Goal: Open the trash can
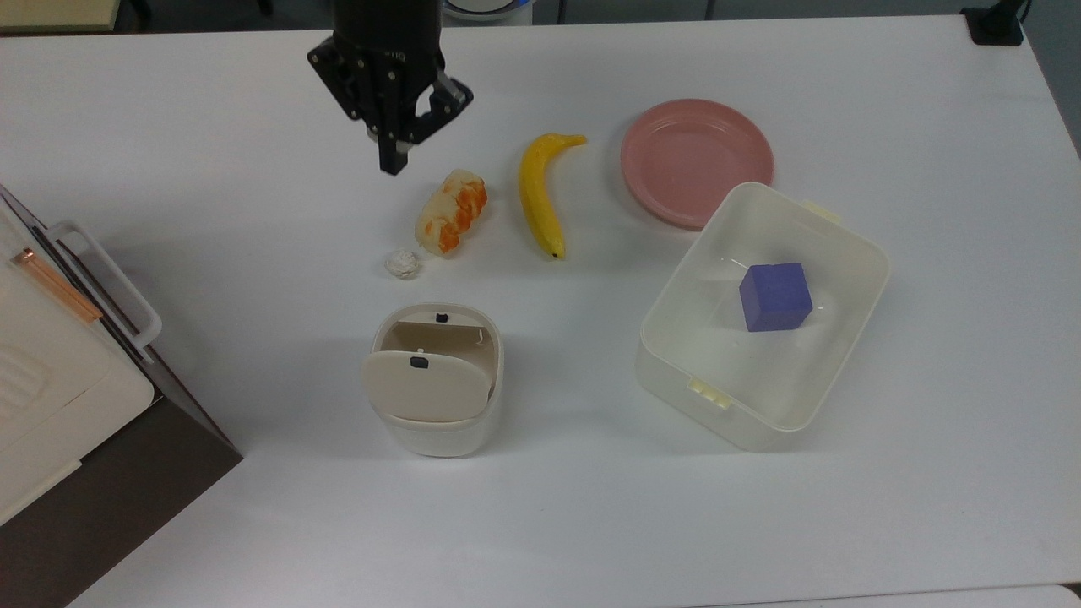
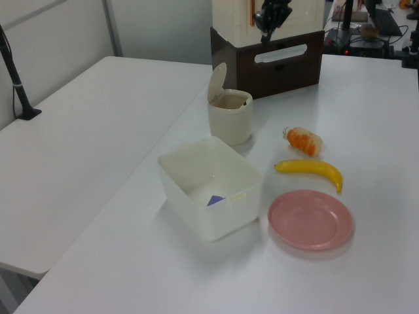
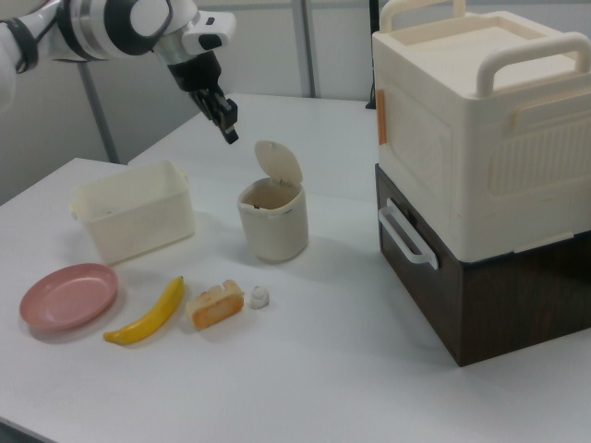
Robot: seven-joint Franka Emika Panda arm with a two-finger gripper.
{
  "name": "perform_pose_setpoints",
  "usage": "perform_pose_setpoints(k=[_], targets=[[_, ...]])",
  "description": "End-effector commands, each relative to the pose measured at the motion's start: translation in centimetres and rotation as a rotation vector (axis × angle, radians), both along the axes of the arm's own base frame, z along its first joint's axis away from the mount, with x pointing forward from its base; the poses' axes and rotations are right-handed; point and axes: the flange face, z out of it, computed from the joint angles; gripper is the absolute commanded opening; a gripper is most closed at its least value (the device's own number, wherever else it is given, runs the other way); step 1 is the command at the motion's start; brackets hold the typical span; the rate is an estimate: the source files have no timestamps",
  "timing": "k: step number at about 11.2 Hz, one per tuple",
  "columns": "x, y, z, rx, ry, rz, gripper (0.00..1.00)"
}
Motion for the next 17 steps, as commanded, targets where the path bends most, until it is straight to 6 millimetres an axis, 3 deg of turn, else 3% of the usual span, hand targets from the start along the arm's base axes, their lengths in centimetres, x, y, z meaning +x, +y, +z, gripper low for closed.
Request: perform_pose_setpoints(k=[1,5,7,8,9,10,17], targets=[[-6.8,-1.6,1.2,-0.021,0.17,0.18,0.0],[-10.7,-6.7,4.1,0.061,0.201,0.272,0.0],[-11.4,-7.3,4.4,0.076,0.214,0.302,0.0],[-11.5,-7.2,4.5,0.078,0.211,0.295,0.09],[-11.5,-7.2,4.6,0.082,0.214,0.286,0.68],[-11.6,-7.0,4.6,0.081,0.222,0.292,1.0],[-11.8,-5.5,4.6,0.093,0.248,0.306,1.0]])
